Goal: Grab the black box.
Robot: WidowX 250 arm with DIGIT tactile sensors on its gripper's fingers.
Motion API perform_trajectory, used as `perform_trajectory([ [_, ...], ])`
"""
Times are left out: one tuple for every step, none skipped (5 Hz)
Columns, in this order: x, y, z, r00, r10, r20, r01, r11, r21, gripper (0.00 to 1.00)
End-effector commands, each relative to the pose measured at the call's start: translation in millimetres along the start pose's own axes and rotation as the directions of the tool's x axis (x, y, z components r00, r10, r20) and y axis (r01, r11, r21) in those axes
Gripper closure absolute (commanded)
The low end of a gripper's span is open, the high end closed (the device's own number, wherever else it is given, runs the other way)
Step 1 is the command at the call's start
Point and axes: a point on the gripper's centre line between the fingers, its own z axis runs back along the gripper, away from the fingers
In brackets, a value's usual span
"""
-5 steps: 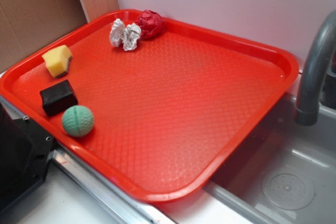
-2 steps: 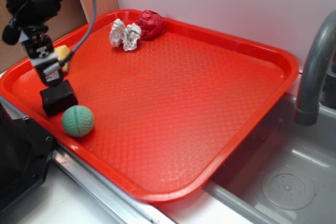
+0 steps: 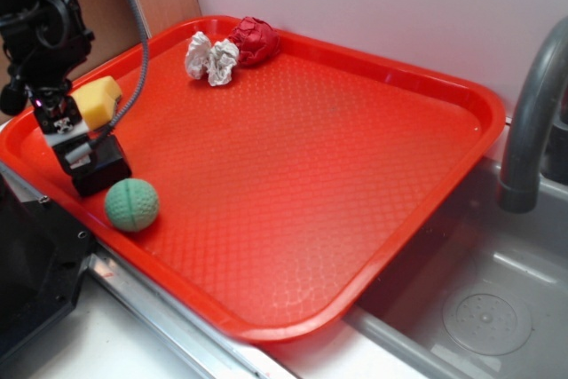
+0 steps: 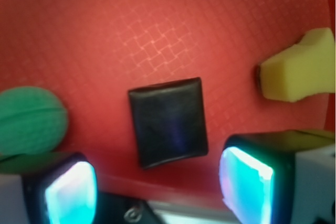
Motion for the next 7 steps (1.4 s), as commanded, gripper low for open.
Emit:
perform_trajectory([
  [11,10,-27,0.997,-0.075,-0.028,0.074,0.996,-0.039,0.00],
  [12,11,-46,0.996,-0.066,-0.055,0.062,0.996,-0.066,0.00],
  [4,11,-66,0.989,-0.039,-0.140,0.030,0.998,-0.063,0.00],
  [7,7,-67,0.987,-0.054,-0.149,0.048,0.998,-0.045,1.00],
  [17,8,-29,0.994,-0.052,-0.093,0.051,0.999,-0.006,1.00],
  [51,4,21,0.999,-0.025,0.035,0.022,0.998,0.067,1.00],
  [87,-5,71,0.996,0.053,0.065,-0.058,0.995,0.078,1.00],
])
